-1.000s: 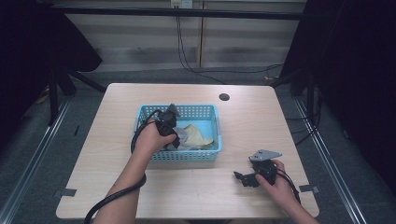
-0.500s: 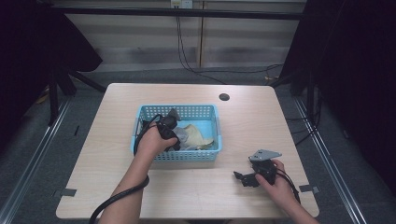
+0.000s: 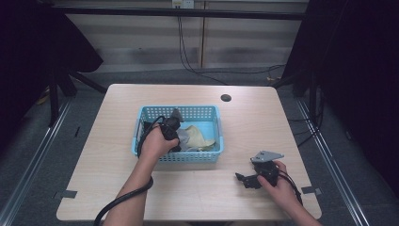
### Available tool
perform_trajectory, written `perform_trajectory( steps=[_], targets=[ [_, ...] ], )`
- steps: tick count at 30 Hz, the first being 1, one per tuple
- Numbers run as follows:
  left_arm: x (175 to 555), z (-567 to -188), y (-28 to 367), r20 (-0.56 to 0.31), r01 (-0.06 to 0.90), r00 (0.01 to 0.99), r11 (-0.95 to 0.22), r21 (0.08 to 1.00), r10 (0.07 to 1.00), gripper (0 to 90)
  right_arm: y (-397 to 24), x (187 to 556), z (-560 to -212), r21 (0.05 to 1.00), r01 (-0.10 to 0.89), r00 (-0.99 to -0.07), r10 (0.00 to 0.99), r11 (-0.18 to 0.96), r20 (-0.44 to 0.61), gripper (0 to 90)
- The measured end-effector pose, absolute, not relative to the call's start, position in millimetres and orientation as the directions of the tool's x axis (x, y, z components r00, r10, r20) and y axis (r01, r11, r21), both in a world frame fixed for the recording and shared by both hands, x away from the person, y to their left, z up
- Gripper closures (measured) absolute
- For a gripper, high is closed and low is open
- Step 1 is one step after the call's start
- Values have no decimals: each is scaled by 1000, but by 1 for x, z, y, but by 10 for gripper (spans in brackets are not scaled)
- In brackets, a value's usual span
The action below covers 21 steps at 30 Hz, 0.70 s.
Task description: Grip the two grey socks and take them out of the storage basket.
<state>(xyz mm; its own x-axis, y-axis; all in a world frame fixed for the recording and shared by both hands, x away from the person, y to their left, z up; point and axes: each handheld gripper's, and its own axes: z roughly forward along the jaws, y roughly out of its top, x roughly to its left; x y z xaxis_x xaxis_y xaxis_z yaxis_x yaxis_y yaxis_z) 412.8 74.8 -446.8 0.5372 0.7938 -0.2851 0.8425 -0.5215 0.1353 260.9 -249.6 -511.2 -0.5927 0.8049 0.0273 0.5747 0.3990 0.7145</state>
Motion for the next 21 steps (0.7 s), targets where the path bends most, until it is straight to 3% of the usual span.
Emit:
perform_trajectory(
  steps=[8,21],
  targets=[
    [412,-425,75,-275,827,563,-532,183,780,875,-250,261,-511,716,573,-594,804,399,27,112],
    [419,-383,84,-250,829,559,-527,188,790,874,-249,261,-511,716,575,-591,806,396,30,112]
  ],
)
